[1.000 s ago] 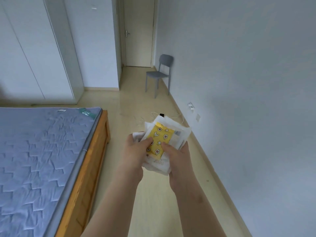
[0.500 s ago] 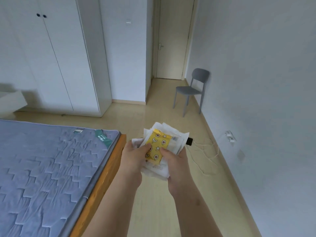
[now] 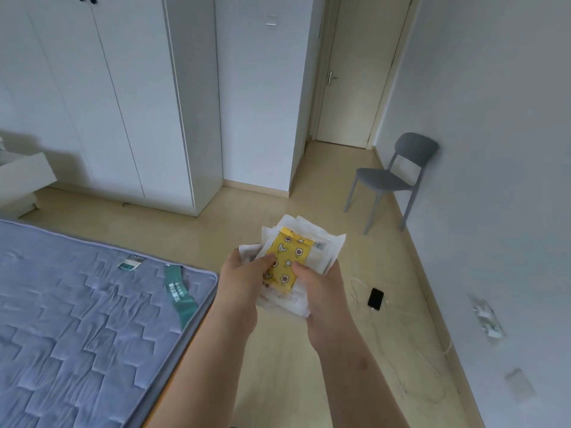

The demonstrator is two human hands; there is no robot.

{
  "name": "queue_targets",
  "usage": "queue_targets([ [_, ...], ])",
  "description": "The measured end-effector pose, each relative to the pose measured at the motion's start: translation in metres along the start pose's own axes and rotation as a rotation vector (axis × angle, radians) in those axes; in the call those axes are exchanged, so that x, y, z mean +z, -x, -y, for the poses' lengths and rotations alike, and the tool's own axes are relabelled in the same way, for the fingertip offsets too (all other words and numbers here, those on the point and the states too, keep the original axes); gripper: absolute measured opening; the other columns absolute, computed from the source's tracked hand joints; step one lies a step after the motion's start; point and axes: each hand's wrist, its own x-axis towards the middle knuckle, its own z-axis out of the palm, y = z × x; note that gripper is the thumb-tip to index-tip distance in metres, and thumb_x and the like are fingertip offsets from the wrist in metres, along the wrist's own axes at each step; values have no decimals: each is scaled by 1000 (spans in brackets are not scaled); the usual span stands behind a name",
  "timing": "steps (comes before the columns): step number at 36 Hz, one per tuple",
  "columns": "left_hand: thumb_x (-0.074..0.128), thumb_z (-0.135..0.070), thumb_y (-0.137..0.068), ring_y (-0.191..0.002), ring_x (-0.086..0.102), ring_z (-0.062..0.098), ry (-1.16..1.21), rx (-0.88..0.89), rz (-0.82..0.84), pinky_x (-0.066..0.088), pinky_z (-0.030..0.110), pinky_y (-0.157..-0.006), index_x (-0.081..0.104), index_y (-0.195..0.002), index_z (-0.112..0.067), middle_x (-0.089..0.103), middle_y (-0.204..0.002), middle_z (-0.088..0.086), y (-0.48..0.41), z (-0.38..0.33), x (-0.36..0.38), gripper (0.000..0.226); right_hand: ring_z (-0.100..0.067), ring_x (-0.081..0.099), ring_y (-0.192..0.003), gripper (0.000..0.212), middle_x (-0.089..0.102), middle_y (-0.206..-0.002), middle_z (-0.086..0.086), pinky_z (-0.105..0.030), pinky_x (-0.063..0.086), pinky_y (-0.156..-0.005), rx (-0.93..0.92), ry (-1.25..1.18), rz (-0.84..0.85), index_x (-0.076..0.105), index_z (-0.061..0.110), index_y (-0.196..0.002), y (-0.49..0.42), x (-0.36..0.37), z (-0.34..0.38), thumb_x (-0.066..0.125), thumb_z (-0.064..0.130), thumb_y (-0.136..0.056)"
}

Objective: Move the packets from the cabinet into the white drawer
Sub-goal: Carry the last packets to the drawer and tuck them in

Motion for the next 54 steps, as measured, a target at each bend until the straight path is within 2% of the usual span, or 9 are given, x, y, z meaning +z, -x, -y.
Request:
queue_targets([
  [7, 60, -3, -88, -78, 66, 27, -9, 18, 57, 55, 40, -74, 59, -90, -15, 68, -94, 12, -147, -51, 31, 12, -27, 68, -97, 37, 69, -109, -7, -50, 54, -85, -8, -4, 5, 55, 18, -120, -152, 46, 21, 60, 2, -87],
  [12, 62, -5, -87, -88, 67, 34, -84, 24, 86, 54, 49, -84, 62, -89, -16, 69, -97, 14, -236, -72, 62, 11, -27, 68, -97, 37, 69, -109, -8, -51, 54, -86, -7, -54, -21, 55, 16, -120, -244, 60, 33, 59, 1, -87],
  [17, 60, -1, -87, -77, 66, 30, -102, 3, 77, 55, 44, -77, 62, -87, -12, 68, -94, 16, -323, -74, 94, 11, -28, 68, -98, 35, 68, -110, -9, -50, 54, -86, 41, -60, -45, 55, 16, -119, -337, 62, 33, 59, 1, -87],
  [23, 59, -3, -89, -73, 65, 27, -45, 28, 2, 55, 37, -67, 60, -88, -13, 67, -93, 13, -443, -79, 143, 11, -27, 68, -98, 33, 69, -109, -8, -51, 54, -85, 52, -4, 50, 55, 17, -118, -470, 65, 52, 58, 2, -88],
  [31, 58, -4, -90, -76, 65, 28, 22, 9, -134, 55, 38, -69, 60, -93, -11, 67, -96, 16, -580, -113, 194, 8, -26, 70, -91, 29, 70, -104, -9, -46, 58, -77, 127, 61, 143, 56, 13, -116, -632, 92, 85, 58, 3, -89],
  [38, 58, -2, -89, -73, 65, 29, 93, 5, -324, 55, 39, -71, 60, -95, -7, 68, -90, 16, -672, -133, 160, 9, -27, 69, -92, 29, 69, -102, -8, -50, 55, -83, 245, 147, 252, 54, 15, -114, -723, 163, 62, 59, 3, -88],
  [42, 59, -1, -88, -76, 64, 29, 114, 24, -383, 53, 40, -74, 60, -90, -10, 66, -91, 16, -732, -155, 132, 9, -23, 67, -93, 33, 68, -101, -5, -45, 56, -82, 234, 158, 276, 50, 19, -116, -770, 218, 48, 57, 3, -88],
  [49, 58, -1, -89, -79, 65, 29, 168, 82, -468, 54, 40, -75, 59, -94, -12, 66, -91, 13, -833, -232, 54, 12, -21, 69, -90, 39, 68, -102, -4, -43, 58, -78, 192, 187, 389, 49, 20, -119, -847, 358, 32, 61, 6, -84],
  [54, 57, 2, -88, -74, 65, 26, 174, 130, -556, 55, 37, -71, 60, -95, -12, 67, -92, 13, -884, -285, -14, 17, -21, 69, -91, 39, 69, -101, -4, -44, 58, -79, 212, 134, 483, 51, 23, -112, -880, 456, 10, 70, 7, -81],
])
